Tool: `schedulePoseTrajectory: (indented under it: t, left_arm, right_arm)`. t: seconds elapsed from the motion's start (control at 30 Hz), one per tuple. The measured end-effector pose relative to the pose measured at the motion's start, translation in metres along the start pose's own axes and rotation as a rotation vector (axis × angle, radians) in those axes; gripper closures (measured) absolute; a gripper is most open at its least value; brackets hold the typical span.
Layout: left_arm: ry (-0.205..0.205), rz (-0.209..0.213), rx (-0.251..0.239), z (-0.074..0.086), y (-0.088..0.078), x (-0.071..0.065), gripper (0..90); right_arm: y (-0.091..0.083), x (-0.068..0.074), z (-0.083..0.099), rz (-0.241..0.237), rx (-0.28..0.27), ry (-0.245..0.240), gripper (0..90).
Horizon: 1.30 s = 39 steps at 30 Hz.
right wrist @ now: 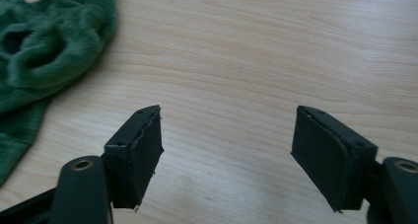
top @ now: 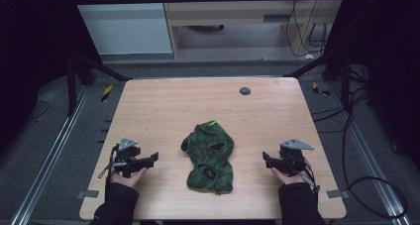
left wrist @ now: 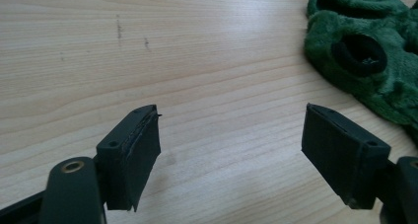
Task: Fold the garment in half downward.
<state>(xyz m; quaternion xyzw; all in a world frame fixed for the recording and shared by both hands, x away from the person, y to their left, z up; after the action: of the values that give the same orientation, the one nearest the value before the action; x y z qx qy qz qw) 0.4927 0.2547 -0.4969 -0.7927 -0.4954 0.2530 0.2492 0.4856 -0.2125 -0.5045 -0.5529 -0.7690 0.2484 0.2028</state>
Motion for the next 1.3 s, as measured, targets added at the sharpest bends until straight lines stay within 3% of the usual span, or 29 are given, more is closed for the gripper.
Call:
schedulePoseTrajectory:
  t: [0.23, 0.53, 0.93, 1.3]
  left_arm:
    - [0.016, 0.040, 0.009, -0.001, 0.002, -0.012, 24.7]
    - [0.023, 0.052, -0.009, -0.006, -0.001, -0.016, 26.0]
    - [0.020, 0.044, -0.049, -0.024, -0.007, -0.012, 29.4]
    - [0.041, 0.054, -0.053, -0.041, 0.001, -0.016, 32.1]
  right_arm:
    - [-0.003, 0.014, -0.003, -0.100, -0.003, -0.005, 36.0]
    - [-0.008, 0.025, -0.017, -0.131, -0.027, -0.027, 38.7]
    - [-0.005, 0.034, -0.034, -0.169, -0.024, -0.048, 38.7]
    - [0.005, 0.049, -0.057, -0.195, -0.035, -0.068, 38.9]
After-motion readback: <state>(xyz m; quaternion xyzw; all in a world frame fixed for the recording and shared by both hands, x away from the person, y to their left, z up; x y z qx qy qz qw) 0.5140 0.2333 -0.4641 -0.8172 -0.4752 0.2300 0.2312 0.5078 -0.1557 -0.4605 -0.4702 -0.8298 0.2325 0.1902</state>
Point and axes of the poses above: each handheld gripper's, and its own axes: y roughly forward along the jaws, z roughly out of its underside, x roughly to its left, the point moved 4 cm from there along y, roughly forward along the jaws, and after that the axes turned 2 degrees about z, right-handed, at the moved point
